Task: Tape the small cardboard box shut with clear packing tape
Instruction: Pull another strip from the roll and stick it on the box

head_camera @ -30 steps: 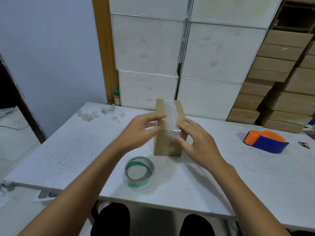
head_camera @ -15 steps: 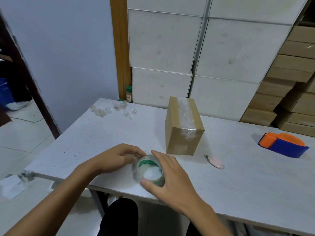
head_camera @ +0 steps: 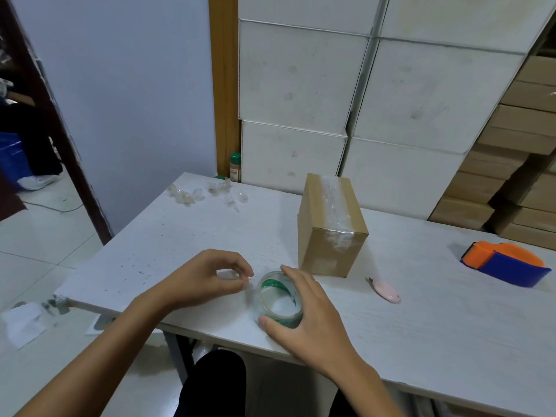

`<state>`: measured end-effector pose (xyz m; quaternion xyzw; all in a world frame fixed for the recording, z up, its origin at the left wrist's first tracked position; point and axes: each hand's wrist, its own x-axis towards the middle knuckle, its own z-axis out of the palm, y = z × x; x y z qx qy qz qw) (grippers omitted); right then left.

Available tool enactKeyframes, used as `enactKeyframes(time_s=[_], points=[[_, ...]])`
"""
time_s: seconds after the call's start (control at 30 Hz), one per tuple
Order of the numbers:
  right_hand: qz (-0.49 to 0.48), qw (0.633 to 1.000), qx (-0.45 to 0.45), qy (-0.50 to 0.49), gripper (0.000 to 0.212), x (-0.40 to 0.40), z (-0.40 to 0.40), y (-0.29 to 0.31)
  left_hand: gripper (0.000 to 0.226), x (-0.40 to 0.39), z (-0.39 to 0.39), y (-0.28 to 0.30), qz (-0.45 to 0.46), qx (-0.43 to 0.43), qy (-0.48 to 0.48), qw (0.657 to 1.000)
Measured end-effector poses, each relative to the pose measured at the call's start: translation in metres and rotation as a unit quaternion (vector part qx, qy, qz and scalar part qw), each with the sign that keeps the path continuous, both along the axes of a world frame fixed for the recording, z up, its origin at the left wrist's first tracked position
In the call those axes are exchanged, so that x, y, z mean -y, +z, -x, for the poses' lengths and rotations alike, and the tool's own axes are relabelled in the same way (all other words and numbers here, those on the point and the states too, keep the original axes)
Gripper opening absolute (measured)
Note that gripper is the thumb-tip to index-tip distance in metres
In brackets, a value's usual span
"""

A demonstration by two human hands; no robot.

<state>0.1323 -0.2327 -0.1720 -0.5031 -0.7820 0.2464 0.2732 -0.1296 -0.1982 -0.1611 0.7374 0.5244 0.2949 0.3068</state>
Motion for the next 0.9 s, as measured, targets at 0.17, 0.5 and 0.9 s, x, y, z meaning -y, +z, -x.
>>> enactKeyframes(time_s=[0.17,0.5,0.9], points=[[0.016,0.998,-0.05,-0.027,0.086,-0.002,-0.014,0.002,0.022,-0.002,-0.024,0.03,-0.031,0.029,0.0,0.999],[0.053,0.99,-0.12,-0.053,0.084,-0.005,-0.059,0.004,0.017,-0.018,-0.099,0.065,-0.037,0.099,-0.04,0.994],[0.082,0.984,-0.141,-0.077,0.075,-0.001,-0.103,0.004,0.014,-0.027,-0.164,0.056,-0.008,0.13,-0.066,0.989]])
